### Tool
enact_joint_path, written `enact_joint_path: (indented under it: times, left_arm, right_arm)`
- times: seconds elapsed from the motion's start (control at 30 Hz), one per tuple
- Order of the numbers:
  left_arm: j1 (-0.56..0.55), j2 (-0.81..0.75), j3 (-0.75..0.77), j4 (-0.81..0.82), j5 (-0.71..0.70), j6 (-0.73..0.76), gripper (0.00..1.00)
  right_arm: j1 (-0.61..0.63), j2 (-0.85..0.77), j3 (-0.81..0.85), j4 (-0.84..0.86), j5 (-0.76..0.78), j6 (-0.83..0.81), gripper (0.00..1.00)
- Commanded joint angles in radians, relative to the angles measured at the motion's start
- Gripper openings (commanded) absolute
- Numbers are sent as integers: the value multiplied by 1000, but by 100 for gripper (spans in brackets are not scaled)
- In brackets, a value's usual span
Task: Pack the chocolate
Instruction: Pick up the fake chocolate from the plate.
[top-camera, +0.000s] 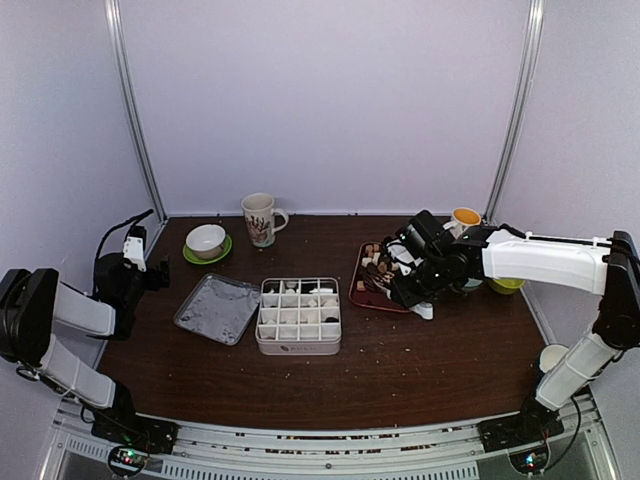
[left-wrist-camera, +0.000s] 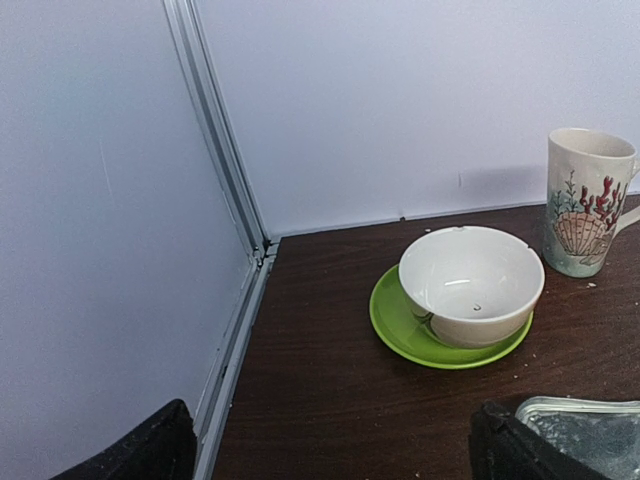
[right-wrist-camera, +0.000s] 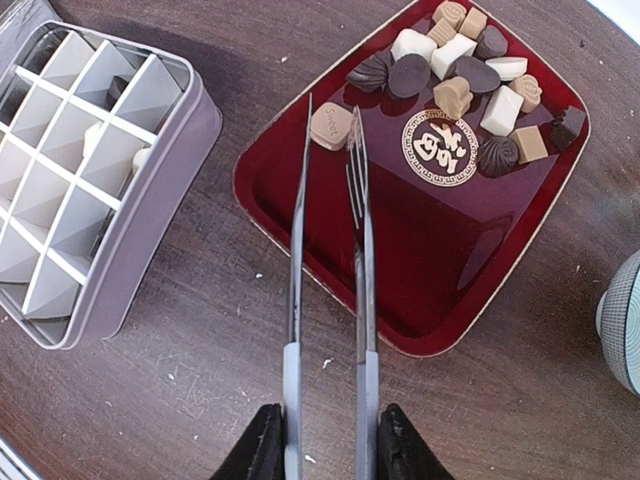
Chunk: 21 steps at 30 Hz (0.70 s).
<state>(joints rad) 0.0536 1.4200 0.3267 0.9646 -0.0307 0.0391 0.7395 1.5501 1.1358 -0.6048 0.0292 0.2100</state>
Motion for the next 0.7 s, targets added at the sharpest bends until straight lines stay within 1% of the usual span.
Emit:
enact_joint_path:
  times: [0.0,0.13,0.3,0.47,0.67]
  left_arm:
    - [7,5,14,27,-6,-9,98]
    - [7,4,14,28,-7,-8,98]
    - [8,5,14,27,-6,-8,98]
    - [6,5,14,28,-6,-8,98]
    - [7,5,14,27,-5,-9,98]
  right_arm:
    - [-5,-5,11,12,-1,5,33]
    - [-5,22,27,-19,-7,-8,34]
    - [-5,74,60,-52,45,-20,35]
    - [-14,89,84,-31,105,1,37]
    - [-45,108,126,-1,82,1,40]
